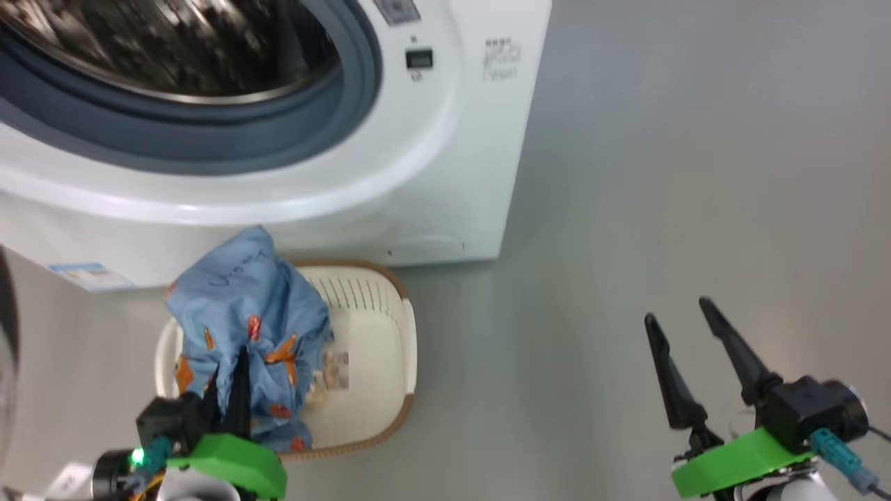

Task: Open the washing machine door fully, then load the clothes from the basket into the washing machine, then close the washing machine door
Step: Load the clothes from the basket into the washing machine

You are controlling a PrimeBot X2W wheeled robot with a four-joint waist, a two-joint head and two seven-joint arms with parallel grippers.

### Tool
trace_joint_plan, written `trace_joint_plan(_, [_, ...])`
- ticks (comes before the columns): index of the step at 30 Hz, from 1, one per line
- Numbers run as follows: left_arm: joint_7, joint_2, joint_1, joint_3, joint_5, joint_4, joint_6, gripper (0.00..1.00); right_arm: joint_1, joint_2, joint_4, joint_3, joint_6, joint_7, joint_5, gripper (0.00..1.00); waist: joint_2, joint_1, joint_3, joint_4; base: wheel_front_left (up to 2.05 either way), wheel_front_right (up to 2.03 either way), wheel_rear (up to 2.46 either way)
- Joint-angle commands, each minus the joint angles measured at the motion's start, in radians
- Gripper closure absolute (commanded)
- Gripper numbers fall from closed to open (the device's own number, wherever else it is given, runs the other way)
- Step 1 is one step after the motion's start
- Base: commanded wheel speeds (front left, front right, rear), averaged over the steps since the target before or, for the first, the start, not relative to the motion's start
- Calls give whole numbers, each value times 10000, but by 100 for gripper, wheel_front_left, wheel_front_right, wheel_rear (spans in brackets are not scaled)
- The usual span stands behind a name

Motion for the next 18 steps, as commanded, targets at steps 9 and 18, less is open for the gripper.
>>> trace_joint_plan(9, [-37, 726, 1715, 305, 418, -2321, 136, 100, 897, 243, -336, 72, 16, 280, -207, 0, 0, 0, -2141, 378, 0, 0, 0])
trace_joint_plan(18, [477, 1032, 2633, 292, 427, -3769, 386, 100, 1454, 427, -606, -23, 16, 503, -309, 0, 0, 0, -2858, 385, 0, 0, 0])
